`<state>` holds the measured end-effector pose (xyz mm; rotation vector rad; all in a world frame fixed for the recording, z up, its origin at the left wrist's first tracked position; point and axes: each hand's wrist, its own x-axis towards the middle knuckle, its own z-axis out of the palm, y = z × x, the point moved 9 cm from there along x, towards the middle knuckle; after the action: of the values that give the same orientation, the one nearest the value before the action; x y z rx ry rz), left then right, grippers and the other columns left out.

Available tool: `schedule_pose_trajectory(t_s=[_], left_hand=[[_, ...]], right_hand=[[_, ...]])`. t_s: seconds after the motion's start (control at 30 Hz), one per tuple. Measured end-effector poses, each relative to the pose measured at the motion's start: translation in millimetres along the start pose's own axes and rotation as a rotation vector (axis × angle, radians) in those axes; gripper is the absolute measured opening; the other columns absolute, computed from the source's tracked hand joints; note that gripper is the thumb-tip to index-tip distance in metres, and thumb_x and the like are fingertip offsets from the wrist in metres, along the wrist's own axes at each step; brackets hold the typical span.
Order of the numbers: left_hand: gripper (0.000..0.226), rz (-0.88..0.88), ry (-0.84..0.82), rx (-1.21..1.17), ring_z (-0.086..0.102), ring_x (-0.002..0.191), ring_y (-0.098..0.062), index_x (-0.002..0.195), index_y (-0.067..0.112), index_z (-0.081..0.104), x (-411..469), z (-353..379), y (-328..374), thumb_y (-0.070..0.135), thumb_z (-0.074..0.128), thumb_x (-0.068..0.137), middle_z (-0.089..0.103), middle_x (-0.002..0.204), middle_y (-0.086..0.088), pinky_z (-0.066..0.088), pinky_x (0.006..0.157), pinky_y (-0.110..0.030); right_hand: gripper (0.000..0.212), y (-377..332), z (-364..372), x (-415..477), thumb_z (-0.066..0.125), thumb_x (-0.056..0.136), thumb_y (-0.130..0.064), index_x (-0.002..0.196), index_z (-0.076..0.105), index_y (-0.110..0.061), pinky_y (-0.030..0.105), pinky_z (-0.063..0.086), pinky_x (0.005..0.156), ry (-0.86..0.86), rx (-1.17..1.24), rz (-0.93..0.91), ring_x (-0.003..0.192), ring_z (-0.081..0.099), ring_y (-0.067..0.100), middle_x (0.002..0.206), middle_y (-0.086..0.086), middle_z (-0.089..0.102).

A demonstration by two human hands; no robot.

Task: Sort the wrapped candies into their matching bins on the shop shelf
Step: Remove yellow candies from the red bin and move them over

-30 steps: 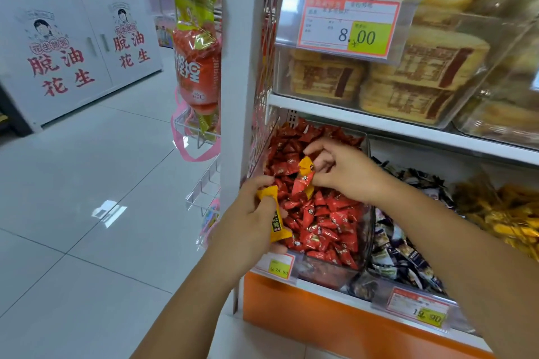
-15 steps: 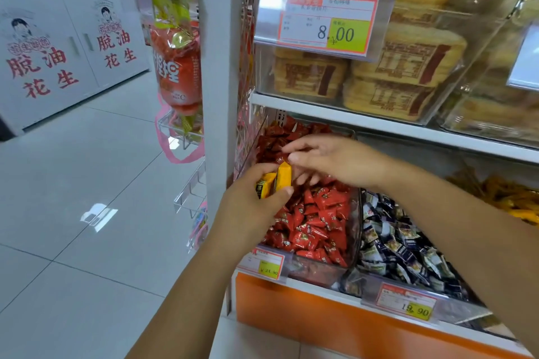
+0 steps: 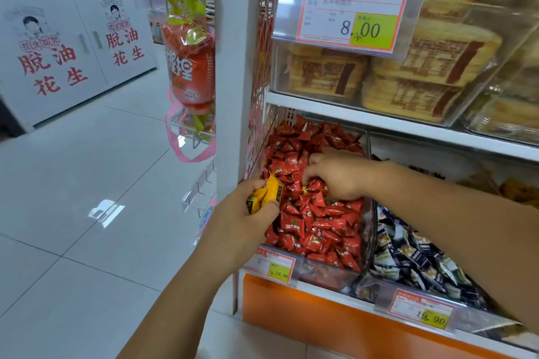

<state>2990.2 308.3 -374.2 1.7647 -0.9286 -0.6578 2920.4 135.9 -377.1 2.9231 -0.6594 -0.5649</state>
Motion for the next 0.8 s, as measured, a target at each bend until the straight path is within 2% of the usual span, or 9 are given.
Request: schedule_pose_trajectory(t_s=[0.1,0.2,0.3,0.37,0.4,0.47,0.53,0.67,0.8], left_hand=[[0.023,-0.012,-0.014,-0.020,0.056,0.052,-0.001,0.114,0.030,0.057,0.1,0.3,-2.1,0.028,0.056,0.091,0.061,0.072,0.006,0.040,0.046,-0.011],[0.025,-0.041,-0.022,-0.055,0.065,0.060,-0.006,0.115,0.032,0.056,0.2,1.5,-3.1,0.028,0.054,0.090,0.064,0.075,0.006,0.043,0.049,-0.015],[0.022,-0.065,-0.032,-0.115,0.069,0.065,-0.007,0.112,0.033,0.055,-1.9,2.4,-0.8,0.026,0.052,0.092,0.066,0.083,0.005,0.049,0.052,-0.021],[0.020,-0.070,-0.036,-0.162,0.070,0.069,-0.007,0.110,0.030,0.057,-2.9,3.2,0.7,0.024,0.052,0.092,0.067,0.086,0.001,0.054,0.054,-0.023],[0.020,-0.067,-0.037,-0.171,0.071,0.071,-0.006,0.110,0.029,0.057,-3.0,3.5,1.3,0.023,0.053,0.092,0.067,0.086,-0.001,0.057,0.056,-0.026],[0.020,-0.059,-0.045,-0.177,0.071,0.074,-0.007,0.111,0.028,0.057,-2.7,5.0,2.1,0.022,0.055,0.092,0.067,0.088,-0.001,0.060,0.063,-0.033],[0.023,-0.062,-0.057,-0.205,0.072,0.074,-0.009,0.113,0.027,0.056,-2.6,6.8,2.5,0.019,0.055,0.092,0.067,0.088,-0.003,0.060,0.062,-0.036],[0.027,-0.065,-0.071,-0.243,0.072,0.071,-0.014,0.116,0.026,0.055,-3.2,8.3,3.9,0.014,0.056,0.092,0.068,0.089,-0.005,0.058,0.055,-0.029],[0.036,-0.042,-0.064,-0.250,0.072,0.072,-0.014,0.119,0.032,0.053,-2.0,9.6,4.3,0.009,0.056,0.091,0.067,0.091,0.001,0.059,0.057,-0.030]], right_hand=[[0.033,2.5,-3.5,-2.5,0.070,0.084,-0.025,0.116,0.060,-0.029,0.030,0.040,0.086,0.119,0.072,-0.011,0.106,0.042,0.015,0.112,-0.006,0.051],[0.025,10.4,-7.0,-8.4,0.065,0.089,-0.023,0.113,0.063,-0.027,0.029,0.042,0.085,0.151,0.198,0.029,0.101,0.050,0.015,0.112,-0.005,0.056],[0.022,17.8,-14.9,-16.0,0.063,0.091,-0.020,0.112,0.064,-0.024,0.017,0.036,0.067,0.177,0.379,0.064,0.083,0.047,0.003,0.107,-0.012,0.050],[0.018,25.1,-22.0,-21.0,0.066,0.089,-0.020,0.107,0.066,-0.026,0.011,0.036,0.053,0.215,0.524,0.096,0.072,0.049,0.003,0.108,-0.012,0.051],[0.018,28.3,-25.5,-23.2,0.067,0.088,-0.022,0.105,0.066,-0.028,0.010,0.037,0.055,0.240,0.581,0.115,0.075,0.053,0.005,0.110,-0.012,0.053],[0.018,30.8,-32.1,-25.9,0.070,0.086,-0.025,0.102,0.065,-0.032,0.017,0.042,0.070,0.284,0.666,0.137,0.095,0.056,0.009,0.115,-0.011,0.054],[0.019,28.4,-37.3,-25.4,0.072,0.084,-0.026,0.100,0.065,-0.034,0.019,0.039,0.075,0.315,0.751,0.130,0.107,0.053,0.010,0.117,-0.010,0.056],[0.025,19.6,-43.3,-22.0,0.075,0.080,-0.027,0.098,0.062,-0.039,0.022,0.036,0.084,0.341,0.862,0.101,0.112,0.050,0.008,0.120,-0.010,0.058],[0.033,13.6,-41.3,-21.9,0.077,0.078,-0.023,0.102,0.063,-0.041,0.032,0.046,0.091,0.318,1.063,0.065,0.106,0.057,0.016,0.111,-0.002,0.061]])
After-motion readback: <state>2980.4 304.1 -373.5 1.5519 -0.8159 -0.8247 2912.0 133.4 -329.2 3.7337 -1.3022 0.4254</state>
